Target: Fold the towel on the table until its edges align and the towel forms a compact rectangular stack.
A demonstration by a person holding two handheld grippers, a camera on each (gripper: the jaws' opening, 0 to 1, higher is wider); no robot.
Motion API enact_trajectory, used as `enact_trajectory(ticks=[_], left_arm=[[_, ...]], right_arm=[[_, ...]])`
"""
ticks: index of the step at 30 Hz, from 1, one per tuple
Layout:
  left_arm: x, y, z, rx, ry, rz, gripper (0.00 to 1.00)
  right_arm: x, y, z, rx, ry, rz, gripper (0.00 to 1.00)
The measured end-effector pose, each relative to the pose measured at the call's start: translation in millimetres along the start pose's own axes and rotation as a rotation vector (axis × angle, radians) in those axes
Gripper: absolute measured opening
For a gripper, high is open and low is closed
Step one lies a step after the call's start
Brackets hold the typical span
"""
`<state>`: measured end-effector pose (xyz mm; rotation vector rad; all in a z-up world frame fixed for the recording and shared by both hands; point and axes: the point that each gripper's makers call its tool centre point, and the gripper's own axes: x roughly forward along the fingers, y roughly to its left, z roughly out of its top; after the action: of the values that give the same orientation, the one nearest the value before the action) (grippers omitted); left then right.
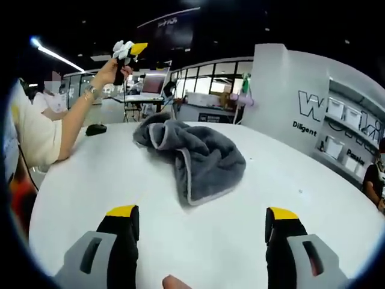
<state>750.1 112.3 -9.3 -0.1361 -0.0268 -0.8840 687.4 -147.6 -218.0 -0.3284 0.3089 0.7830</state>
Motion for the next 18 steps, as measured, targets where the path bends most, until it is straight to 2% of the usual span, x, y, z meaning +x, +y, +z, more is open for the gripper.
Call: enact_trajectory(ticks=[6,8,10,12,14,16,18], left_arm=[[4.1,-21.1,-1.2,0.031,0.033,-0.023,0.99],[10.1,-29.9,-7.1,0.042,0.051,-0.039,0.99],[14.2,-37.6,-23.5,0.042,0.12,-0.077,0.99],[16.3,-39.8,-38.5,0.062,0.154,-0.082,0.99],[9.3,-35.8,-61.9,0.061,0.235,-0.073,0.99],[4.8,-36.1,-74.0,0.059,0.259,-0.07,0.99],[-2.8,-32.6,-88.8,0.061,0.254,-0.053,0.99]], right_arm=[[1.0,2.6,-1.0,-0.017,0.009,0.007,0.88],[1.8,3.7,-0.5,-0.007,0.001,0.013,0.88],[3.5,5.0,-2.2,0.0,0.002,0.023,0.88],[5.7,5.6,-5.0,0.008,0.008,0.032,0.88],[6.4,5.7,-6.3,0.011,0.012,0.036,0.88],[6.5,5.1,-6.7,0.009,0.015,0.037,0.88],[5.6,3.7,-5.6,0.004,0.013,0.035,0.88]])
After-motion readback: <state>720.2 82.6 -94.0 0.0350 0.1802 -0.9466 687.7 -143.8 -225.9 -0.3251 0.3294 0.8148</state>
